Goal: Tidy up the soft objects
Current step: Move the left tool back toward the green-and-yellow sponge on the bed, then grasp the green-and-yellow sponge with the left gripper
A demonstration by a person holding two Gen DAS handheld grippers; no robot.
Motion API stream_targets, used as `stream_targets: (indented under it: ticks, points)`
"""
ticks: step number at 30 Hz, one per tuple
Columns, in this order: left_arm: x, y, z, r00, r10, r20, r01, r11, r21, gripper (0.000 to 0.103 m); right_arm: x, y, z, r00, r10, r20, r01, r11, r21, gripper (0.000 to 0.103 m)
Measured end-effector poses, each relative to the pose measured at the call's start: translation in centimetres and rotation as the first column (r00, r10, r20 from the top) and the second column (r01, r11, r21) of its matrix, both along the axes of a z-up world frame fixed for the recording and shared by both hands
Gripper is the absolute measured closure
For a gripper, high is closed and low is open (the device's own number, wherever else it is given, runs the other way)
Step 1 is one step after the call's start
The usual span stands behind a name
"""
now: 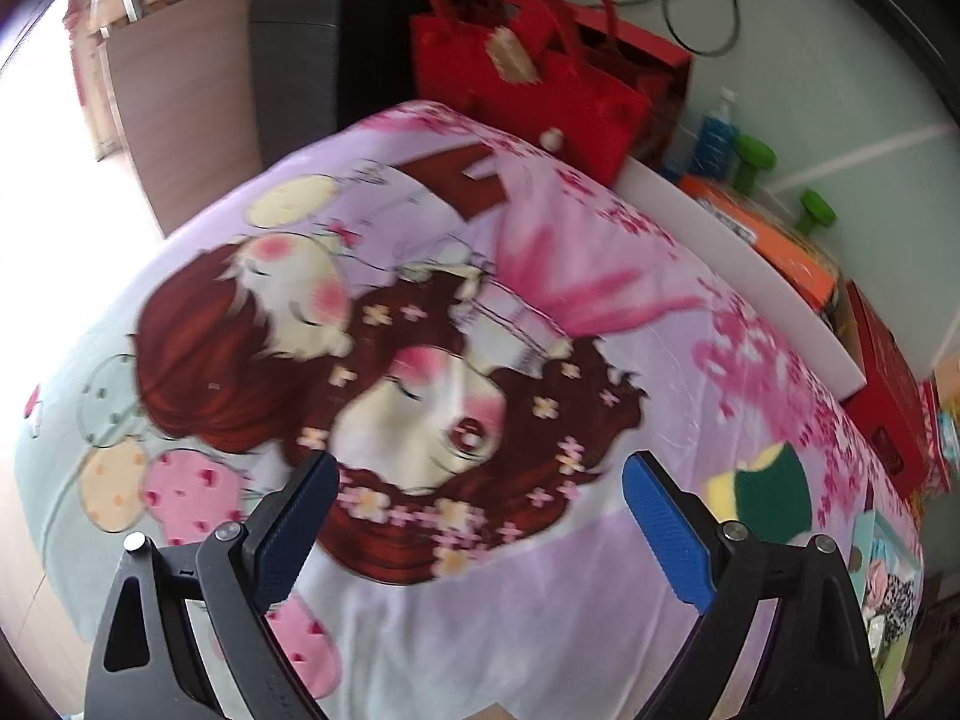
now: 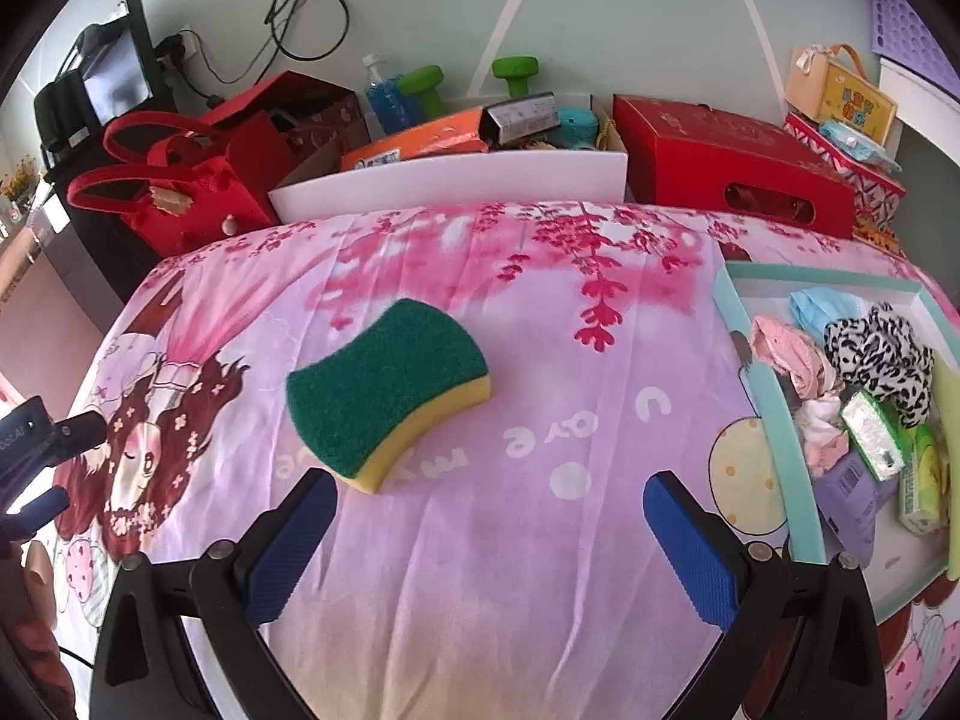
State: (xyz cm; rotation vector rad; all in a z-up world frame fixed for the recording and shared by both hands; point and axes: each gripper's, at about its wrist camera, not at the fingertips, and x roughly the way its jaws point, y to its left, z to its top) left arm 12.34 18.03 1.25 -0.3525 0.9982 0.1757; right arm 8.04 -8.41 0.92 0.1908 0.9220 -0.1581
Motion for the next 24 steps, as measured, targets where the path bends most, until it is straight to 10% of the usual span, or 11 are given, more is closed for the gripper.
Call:
stream_targets:
  ticks: [24]
  points:
    - [3.6,-10.4,-2.8,0.956,-0.294,0.004,0.291,0.944,-0.157,0.02,0.1,-3.1,-1.3,0.999,-0.042,-0.023,0.043,0.999,0.033,0.005]
